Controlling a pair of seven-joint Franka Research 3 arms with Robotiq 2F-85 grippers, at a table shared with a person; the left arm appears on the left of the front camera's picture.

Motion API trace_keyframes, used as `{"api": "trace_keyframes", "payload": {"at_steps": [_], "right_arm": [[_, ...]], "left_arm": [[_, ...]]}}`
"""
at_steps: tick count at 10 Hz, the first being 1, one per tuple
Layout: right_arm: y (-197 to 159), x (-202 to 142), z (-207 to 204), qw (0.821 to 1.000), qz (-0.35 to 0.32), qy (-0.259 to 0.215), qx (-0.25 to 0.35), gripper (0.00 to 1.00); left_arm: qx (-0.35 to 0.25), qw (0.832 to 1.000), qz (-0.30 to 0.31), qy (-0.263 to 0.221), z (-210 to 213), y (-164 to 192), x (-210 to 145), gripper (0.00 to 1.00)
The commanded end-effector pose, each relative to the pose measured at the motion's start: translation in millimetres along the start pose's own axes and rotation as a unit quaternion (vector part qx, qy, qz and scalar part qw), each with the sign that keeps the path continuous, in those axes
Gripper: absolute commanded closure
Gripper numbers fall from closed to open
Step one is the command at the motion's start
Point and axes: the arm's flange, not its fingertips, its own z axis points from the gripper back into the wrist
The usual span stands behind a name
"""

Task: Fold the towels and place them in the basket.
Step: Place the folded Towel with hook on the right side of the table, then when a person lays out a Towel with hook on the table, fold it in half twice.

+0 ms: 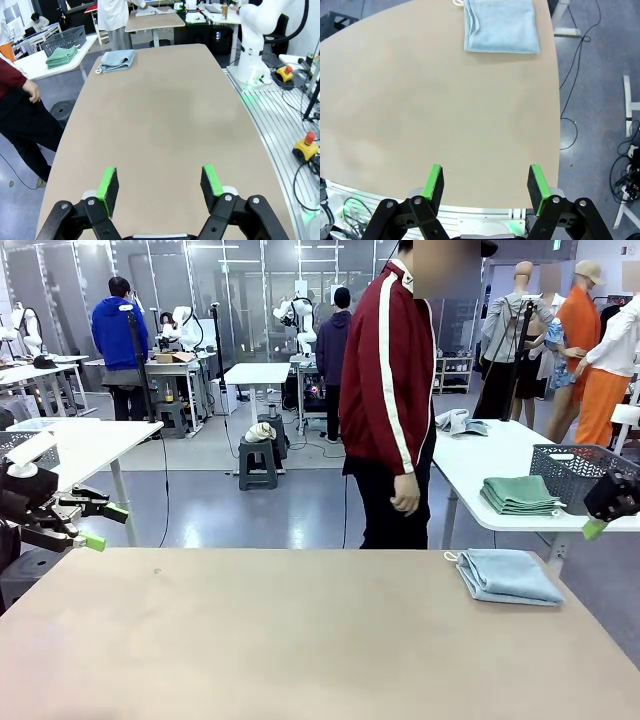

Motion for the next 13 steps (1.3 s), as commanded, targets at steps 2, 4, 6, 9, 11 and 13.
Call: {"api": "trace_keyframes", "payload": {"at_steps": [2, 4, 6, 9, 11, 13], "right_arm": [[-2.2, 5.5, -0.3, 1.0, -0.004, -0.001, -0.003, 0.16], [-2.2, 5.5, -0.3, 1.0, -0.004, -0.001, -0.003, 0.16], [-2.2, 5.5, -0.3, 1.0, -0.004, -0.001, -0.003, 0.16], [-2.2, 5.5, -0.3, 1.0, -0.004, -0.001, -0.003, 0.16], [-2.2, 5.5, -0.3, 1.0, -0.004, -0.001, -0.003, 0.16], [-2.2, 5.5, -0.3, 1.0, -0.004, -0.001, -0.003, 0.16]], "left_arm": [[0.001, 1.0, -0.001, -0.003, 0.3, -3.0, 2.0, 0.16], [0.001, 1.0, -0.001, -0.003, 0.3, -3.0, 2.0, 0.16], [0.001, 1.0, -0.001, -0.003, 0.3, -3.0, 2.0, 0.16], [0.001, 1.0, -0.001, -0.003, 0.3, -3.0, 2.0, 0.16], [0.001, 1.0, -0.001, -0.003, 0.3, -3.0, 2.0, 0.16], [0.001, 1.0, -0.001, -0.003, 0.3, -3.0, 2.0, 0.16]]}}
